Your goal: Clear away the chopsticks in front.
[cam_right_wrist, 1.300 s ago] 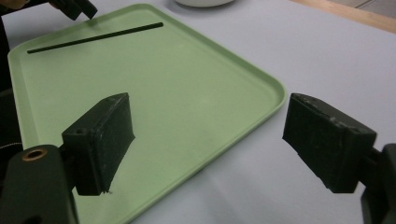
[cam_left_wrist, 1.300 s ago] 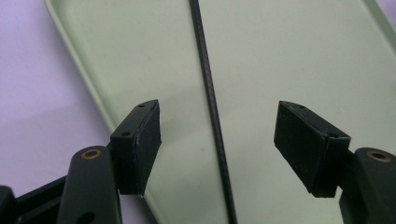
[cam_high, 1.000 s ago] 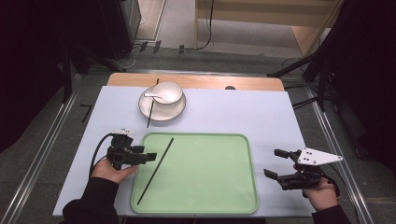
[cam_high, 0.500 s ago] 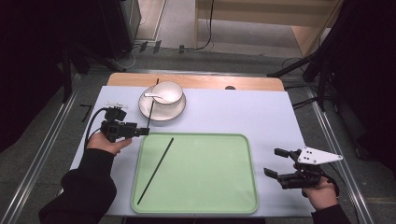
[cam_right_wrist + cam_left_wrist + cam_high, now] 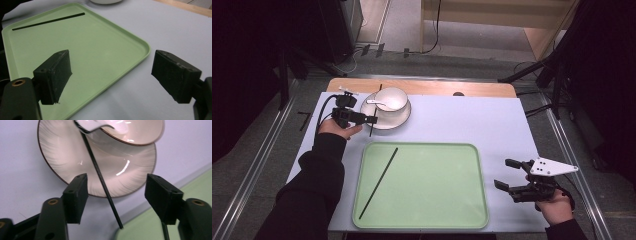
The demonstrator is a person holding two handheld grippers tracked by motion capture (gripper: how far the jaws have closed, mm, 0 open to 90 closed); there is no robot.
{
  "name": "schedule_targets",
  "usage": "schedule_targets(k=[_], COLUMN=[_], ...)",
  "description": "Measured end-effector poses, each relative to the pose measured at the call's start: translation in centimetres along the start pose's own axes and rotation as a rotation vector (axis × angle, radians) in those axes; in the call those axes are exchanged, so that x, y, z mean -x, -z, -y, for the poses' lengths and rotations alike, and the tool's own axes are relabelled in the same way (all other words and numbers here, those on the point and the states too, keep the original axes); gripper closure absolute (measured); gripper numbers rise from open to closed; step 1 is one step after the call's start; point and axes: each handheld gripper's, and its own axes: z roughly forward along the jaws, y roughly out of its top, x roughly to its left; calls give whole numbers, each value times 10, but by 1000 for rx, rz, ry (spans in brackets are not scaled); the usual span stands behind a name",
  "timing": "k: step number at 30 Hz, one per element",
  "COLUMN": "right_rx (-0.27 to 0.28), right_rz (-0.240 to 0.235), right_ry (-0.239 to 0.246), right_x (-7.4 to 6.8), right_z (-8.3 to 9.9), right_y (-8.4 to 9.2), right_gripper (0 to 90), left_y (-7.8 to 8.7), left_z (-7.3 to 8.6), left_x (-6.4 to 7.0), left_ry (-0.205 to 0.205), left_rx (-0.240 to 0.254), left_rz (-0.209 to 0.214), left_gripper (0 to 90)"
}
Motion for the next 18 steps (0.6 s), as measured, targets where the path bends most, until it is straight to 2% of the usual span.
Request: schedule_targets(k=[8, 12, 18], right_rx=[2, 7, 4], right_rz=[2, 5, 6], right_ry=[0, 0, 0], right_x=[0, 0, -1], right_z=[1, 0, 0], right_y=[1, 2, 2], right_gripper=[164, 164, 164], left_y=[-27, -38, -49], left_z=[-5, -5, -3], left_x=[-6, -10, -12], left_ry=[40, 81, 110], left_rx=[-6, -18, -39], left_rz=[-54, -49, -54], left_gripper=[503, 532, 673])
